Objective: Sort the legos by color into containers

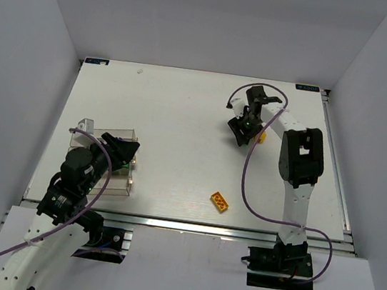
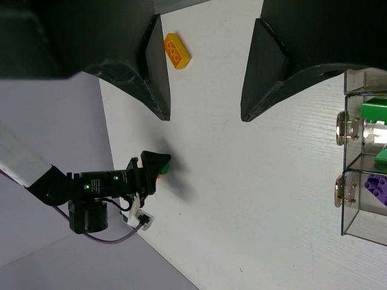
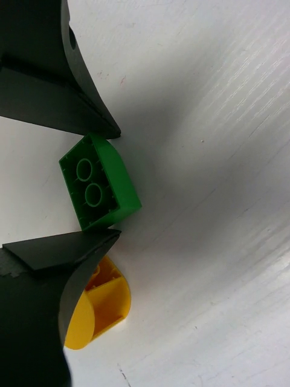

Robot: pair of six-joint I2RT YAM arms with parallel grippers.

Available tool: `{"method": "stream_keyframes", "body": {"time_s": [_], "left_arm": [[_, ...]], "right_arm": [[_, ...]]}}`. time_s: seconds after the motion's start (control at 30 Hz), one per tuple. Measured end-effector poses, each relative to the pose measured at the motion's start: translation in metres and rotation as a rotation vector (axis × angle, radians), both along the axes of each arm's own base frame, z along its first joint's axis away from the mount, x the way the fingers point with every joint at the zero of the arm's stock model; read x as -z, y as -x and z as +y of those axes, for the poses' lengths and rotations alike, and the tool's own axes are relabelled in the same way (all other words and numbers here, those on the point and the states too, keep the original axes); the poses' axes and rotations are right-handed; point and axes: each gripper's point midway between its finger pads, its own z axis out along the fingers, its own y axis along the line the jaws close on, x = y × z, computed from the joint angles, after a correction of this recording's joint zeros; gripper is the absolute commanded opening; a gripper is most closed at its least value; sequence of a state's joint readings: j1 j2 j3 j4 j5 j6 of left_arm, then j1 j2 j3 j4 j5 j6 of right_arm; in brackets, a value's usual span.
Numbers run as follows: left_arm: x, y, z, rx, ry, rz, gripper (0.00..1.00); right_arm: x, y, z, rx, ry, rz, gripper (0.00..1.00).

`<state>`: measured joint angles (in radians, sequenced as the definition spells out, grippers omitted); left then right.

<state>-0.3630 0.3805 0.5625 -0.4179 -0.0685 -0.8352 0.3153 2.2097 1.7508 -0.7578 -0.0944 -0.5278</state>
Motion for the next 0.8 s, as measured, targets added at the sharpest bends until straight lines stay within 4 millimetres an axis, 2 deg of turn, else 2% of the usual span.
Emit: {"method": "stream_keyframes", "body": {"time_s": [0.3,0.43,0.53,0.6,0.73,0.8], "left_arm": [[0.0,0.0,0.0,0.0,-0.001,0.0,0.6],[-0.001,0.001,0.0,0.0,0.001,-0.008,0.6],[-0.003,0.002,0.001,0.001,0.001,-0.017,0.6],[-0.005,0.003,0.001,0.001,0.001,-0.025,0.6],[-0.013,0.005,0.003,0.003,-0.001,-0.053,0.59],[-0.023,0.007,0.003,0.004,0.001,-0.076,0.6]], "right_arm": [[-0.002,0.005,0.003,0.0,-0.046,0.026,0.31],[-0.008,0.023,0.023,-0.084,-0.145,0.079,0.23],[-0.022,0.043,0.054,-0.194,-0.252,0.118,0.21],[-0.037,0.062,0.085,-0.285,-0.328,0.145,0.21],[-0.075,0.096,0.162,-0.481,-0.474,0.148,0.2],[-0.095,0.121,0.207,-0.583,-0.545,0.143,0.21]]}}
